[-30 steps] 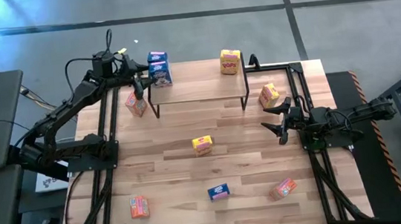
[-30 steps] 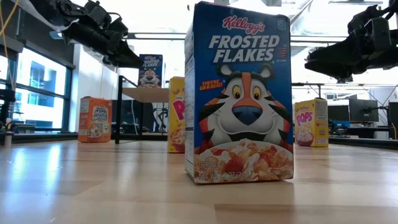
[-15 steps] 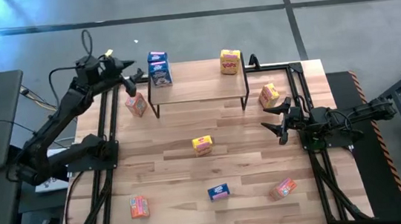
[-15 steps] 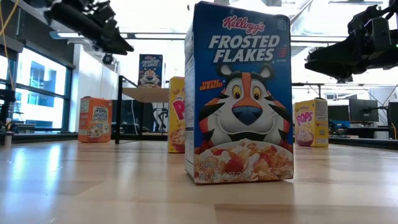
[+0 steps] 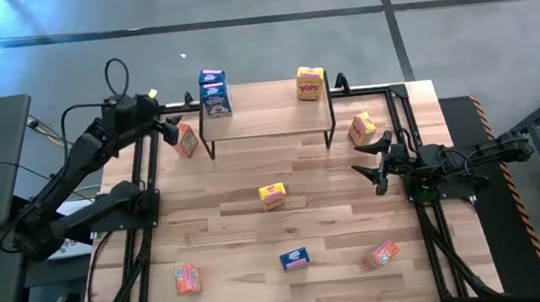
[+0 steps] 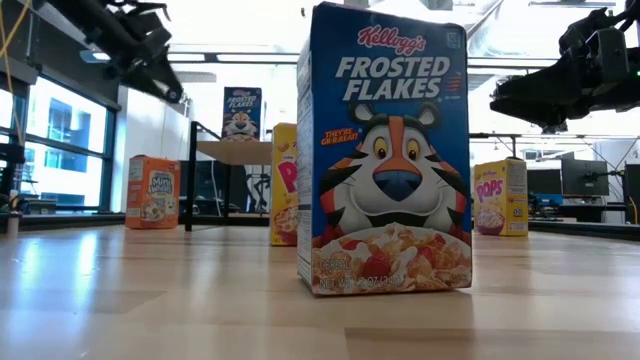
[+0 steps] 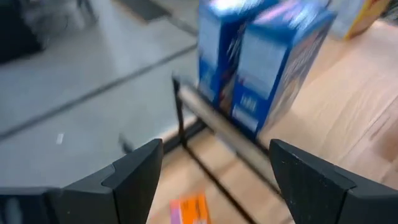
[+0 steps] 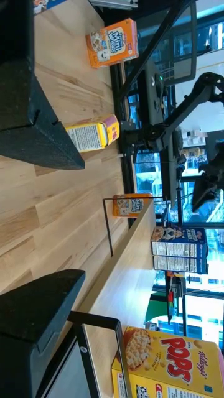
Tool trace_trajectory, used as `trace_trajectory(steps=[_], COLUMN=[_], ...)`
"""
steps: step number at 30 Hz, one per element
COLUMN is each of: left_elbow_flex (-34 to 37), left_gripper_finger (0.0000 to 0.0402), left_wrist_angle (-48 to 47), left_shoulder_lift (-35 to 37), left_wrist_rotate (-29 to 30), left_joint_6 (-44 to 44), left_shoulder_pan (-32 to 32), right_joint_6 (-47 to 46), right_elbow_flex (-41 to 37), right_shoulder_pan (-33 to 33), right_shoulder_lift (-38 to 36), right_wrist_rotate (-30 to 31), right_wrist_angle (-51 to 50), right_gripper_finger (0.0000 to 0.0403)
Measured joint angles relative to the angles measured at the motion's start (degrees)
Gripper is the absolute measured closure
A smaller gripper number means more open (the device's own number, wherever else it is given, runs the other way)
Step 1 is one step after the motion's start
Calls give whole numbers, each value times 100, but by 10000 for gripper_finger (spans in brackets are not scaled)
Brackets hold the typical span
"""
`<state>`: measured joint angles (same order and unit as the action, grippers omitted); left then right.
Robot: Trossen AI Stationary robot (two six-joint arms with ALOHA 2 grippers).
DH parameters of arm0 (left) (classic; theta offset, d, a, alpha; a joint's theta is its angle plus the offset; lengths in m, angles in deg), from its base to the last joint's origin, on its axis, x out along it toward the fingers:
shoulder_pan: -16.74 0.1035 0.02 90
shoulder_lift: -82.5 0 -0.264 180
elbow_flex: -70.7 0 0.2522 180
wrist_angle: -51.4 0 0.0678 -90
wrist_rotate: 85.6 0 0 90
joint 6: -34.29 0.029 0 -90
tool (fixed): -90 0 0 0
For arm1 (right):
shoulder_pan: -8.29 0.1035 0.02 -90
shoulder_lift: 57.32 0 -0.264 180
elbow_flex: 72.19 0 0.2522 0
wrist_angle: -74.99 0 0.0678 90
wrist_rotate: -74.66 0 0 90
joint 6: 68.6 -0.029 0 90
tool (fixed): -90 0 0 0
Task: Stack cereal on shelf
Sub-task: Put the top orange cereal box on the shelf
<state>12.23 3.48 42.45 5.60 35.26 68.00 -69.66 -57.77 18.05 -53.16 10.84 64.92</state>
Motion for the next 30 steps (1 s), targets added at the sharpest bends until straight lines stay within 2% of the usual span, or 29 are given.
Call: trace_trajectory(steps=[5,13,19,30], left_elbow_flex=[-393,-676,-677,-675], left_gripper_finger=[115,115,110,67], left_wrist_angle=[-1249,-2202,-2261,-2389], left_shoulder_lift=[-251,-570,-1017,-1797], left_wrist_rotate=[517,771,678,670], left_joint_6=[-393,-632,-688,-627], left_shoulder_pan=[-202,-275,-273,-253], right_joint_6=[0,0,0,0], right_elbow_flex=[0,0,0,0], right_shoulder_pan=[-1,-1,-2,0], right_shoulder_lift=[-1,0,0,0], right_wrist_rotate=[0,-1,0,0], right_wrist_angle=[0,0,0,0], right_gripper_finger=[134,134,134,134])
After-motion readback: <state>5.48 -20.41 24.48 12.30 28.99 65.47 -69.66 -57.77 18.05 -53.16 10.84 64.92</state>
